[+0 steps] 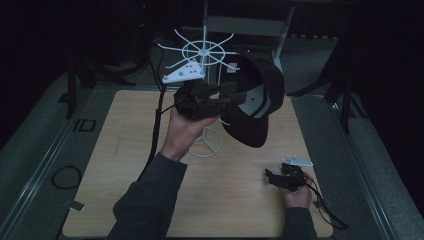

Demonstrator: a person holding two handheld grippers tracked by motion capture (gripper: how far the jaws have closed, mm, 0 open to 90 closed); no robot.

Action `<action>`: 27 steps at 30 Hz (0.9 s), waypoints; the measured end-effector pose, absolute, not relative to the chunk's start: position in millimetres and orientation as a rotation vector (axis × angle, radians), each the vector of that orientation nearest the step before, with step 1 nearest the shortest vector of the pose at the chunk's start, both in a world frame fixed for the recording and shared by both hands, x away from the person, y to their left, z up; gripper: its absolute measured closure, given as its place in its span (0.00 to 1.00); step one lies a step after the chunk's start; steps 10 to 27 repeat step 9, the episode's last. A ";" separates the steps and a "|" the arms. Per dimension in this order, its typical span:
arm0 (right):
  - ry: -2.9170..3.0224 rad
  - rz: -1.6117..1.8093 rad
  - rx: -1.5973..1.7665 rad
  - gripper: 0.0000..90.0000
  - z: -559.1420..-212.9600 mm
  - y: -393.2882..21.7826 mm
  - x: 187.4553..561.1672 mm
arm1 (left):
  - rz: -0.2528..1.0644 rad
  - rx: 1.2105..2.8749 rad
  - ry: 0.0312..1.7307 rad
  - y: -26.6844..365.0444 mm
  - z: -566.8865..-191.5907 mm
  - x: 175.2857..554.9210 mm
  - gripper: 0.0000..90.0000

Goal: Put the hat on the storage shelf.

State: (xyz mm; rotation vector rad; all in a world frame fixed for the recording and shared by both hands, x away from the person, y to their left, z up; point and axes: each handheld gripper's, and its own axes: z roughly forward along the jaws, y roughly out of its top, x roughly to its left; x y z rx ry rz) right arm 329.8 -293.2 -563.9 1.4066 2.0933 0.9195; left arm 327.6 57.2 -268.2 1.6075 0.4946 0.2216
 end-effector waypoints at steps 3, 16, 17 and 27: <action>2.094 0.920 1.407 0.26 -563.9 -293.2 329.7 | 0.240 1.616 0.495 59.5 -269.1 323.9 0.60; 2.093 0.920 1.407 0.26 -563.9 -293.2 329.8 | 0.251 1.623 0.496 64.1 -273.1 318.2 0.60; 2.093 0.920 1.407 0.26 -563.9 -293.2 329.8 | 0.251 1.623 0.496 64.1 -273.1 318.2 0.60; 2.093 0.920 1.407 0.26 -563.9 -293.2 329.8 | 0.251 1.623 0.496 64.1 -273.1 318.2 0.60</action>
